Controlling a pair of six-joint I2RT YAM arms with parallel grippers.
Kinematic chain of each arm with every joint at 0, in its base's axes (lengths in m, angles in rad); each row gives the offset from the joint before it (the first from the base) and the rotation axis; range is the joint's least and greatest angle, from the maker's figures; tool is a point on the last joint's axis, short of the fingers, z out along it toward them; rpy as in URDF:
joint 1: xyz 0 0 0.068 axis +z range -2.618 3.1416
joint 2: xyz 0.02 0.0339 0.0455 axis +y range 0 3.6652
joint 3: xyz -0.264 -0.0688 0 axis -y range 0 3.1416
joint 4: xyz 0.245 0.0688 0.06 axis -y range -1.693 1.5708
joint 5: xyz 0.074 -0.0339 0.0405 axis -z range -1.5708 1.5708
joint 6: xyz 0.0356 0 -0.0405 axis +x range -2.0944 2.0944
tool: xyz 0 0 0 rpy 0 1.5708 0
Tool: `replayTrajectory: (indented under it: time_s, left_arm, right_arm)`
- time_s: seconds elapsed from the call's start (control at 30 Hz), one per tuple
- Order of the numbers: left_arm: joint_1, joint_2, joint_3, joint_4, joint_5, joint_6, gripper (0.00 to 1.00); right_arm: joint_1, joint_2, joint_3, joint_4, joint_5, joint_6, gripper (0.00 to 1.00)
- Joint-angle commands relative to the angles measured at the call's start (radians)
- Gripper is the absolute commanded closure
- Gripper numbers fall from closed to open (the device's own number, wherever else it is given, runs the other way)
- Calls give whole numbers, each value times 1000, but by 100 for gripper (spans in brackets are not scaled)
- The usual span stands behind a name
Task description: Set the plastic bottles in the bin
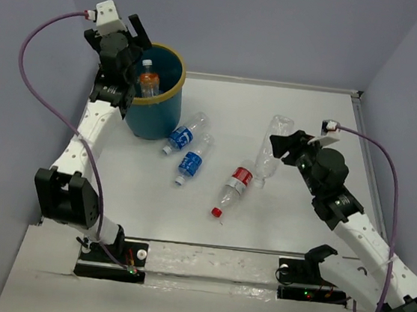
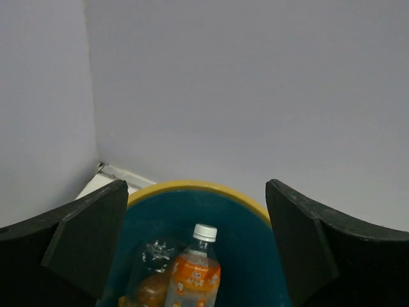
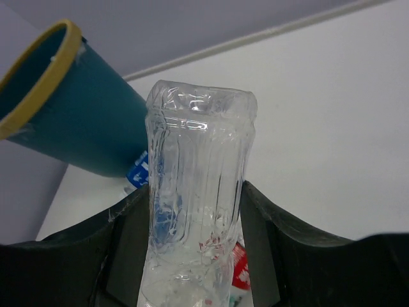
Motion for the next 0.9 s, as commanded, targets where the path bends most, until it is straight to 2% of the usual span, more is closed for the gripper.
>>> replayTrajectory:
  time_s: [0.0, 0.17, 0.2, 0.23, 0.37, 0.4, 0.47, 0.6, 0.67, 0.87]
  left_arm:
    - [-1, -204, -3, 2, 124, -113, 1]
    - [-24, -394, -166, -103, 308, -269, 1]
    - [-27, -467, -261, -112, 386, -303, 1]
    - [-30, -507, -359, -120, 411, -312, 1]
    - [-53, -689, -579, -204, 572, -317, 1]
    - [-67, -747, -613, -227, 674, -297, 1]
    - [-91, -828, -696, -299, 756, -285, 1]
    - [-140, -935, -817, -385, 783, -265, 1]
    - [-142, -968, -858, -403, 795, -257, 1]
    - [-147, -956, -912, -350, 845, -262, 1]
  right_arm:
    - [-8, 87, 175, 208, -105, -36, 57]
    - [38, 296, 424, 322, -182, -43, 57]
    - [53, 328, 463, 349, -182, -47, 57]
    - [82, 393, 544, 358, -184, -59, 57]
    - [153, 553, 742, 368, -184, -122, 57]
    - [164, 586, 783, 368, -184, -139, 57]
    - [185, 683, 914, 349, -178, -162, 57]
    - [227, 820, 1086, 339, -150, -194, 57]
    - [240, 934, 1224, 332, -118, -219, 57]
    - [279, 1254, 1600, 360, -32, -267, 58]
